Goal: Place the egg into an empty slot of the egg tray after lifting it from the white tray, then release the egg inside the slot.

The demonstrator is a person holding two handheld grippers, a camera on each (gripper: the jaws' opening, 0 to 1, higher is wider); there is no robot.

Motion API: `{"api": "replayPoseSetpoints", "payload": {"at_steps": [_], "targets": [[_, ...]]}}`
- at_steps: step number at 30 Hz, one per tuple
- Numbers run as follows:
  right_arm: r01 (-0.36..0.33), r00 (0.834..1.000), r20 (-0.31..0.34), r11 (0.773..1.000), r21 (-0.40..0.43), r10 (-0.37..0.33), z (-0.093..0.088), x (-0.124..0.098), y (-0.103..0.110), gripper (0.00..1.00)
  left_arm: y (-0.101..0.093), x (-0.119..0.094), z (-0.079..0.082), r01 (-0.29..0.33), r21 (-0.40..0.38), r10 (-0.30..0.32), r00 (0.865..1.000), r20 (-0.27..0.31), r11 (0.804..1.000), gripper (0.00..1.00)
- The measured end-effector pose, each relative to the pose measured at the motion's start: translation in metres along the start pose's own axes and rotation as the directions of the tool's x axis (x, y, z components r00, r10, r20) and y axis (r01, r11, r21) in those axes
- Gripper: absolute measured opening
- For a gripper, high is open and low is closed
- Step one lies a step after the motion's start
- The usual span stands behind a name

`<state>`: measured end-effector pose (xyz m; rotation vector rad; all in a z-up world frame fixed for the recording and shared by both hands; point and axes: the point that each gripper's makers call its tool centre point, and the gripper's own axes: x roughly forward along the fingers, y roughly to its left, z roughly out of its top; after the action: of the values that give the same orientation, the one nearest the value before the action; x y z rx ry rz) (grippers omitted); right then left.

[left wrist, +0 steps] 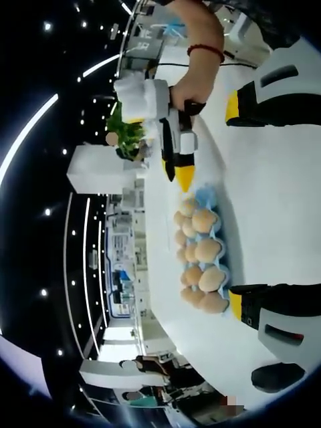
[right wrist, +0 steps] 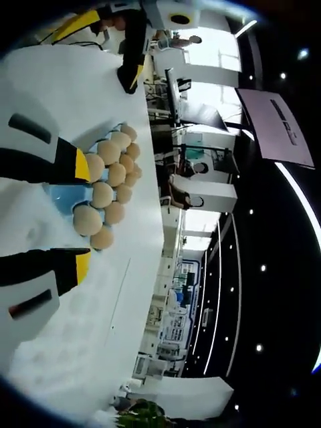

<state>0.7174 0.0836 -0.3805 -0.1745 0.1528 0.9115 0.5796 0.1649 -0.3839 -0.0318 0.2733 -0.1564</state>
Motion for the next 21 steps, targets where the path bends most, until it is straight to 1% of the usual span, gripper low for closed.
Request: {"api": "replayPoseSetpoints", "payload": {"at_steps": [2, 5, 8, 13, 15, 16, 19, 21], "targets": [[0.018, 1.0, -0.017, 1.0, 0.019, -0.018, -0.003, -0.005, -0.005, 0.39, 0.0, 0.001, 0.001, 0.001, 0.001, -0.001, 1.0, 0.002, 1.0, 1.0], [0.035, 0.999, -0.016, 0.999, 0.031, -0.035, -0.004, -0.015, -0.011, 0.39, -0.002, 0.001, 0.001, 0.004, 0.004, -0.004, 1.0, 0.003, 1.0, 1.0], [0.065, 0.998, -0.016, 0.998, 0.015, -0.064, -0.006, -0.022, -0.019, 0.39, -0.005, 0.001, 0.0, 0.005, 0.007, -0.005, 1.0, -0.001, 1.0, 1.0], [0.097, 0.995, -0.014, 0.995, 0.032, -0.096, -0.009, -0.036, -0.032, 0.39, -0.005, 0.002, 0.0, 0.009, 0.007, -0.009, 1.0, -0.002, 1.0, 1.0], [0.123, 0.992, -0.012, 0.992, 0.022, -0.122, -0.011, -0.042, -0.039, 0.39, -0.006, 0.003, 0.0, 0.011, 0.009, -0.011, 1.0, -0.002, 1.0, 1.0], [0.125, 0.992, -0.013, 0.992, 0.023, -0.125, -0.011, -0.042, -0.04, 0.39, -0.006, 0.004, 0.0, 0.011, 0.008, -0.011, 1.0, -0.003, 1.0, 1.0], [0.139, 0.99, -0.02, 0.989, 0.058, -0.138, -0.016, -0.048, -0.051, 0.39, -0.008, 0.005, -0.001, 0.017, 0.008, -0.017, 1.0, -0.005, 1.0, 1.0], [0.152, 0.988, -0.022, 0.986, 0.065, -0.151, -0.018, -0.053, -0.058, 0.39, -0.009, 0.005, -0.001, 0.017, 0.008, -0.017, 1.0, -0.005, 1.0, 1.0]]}}
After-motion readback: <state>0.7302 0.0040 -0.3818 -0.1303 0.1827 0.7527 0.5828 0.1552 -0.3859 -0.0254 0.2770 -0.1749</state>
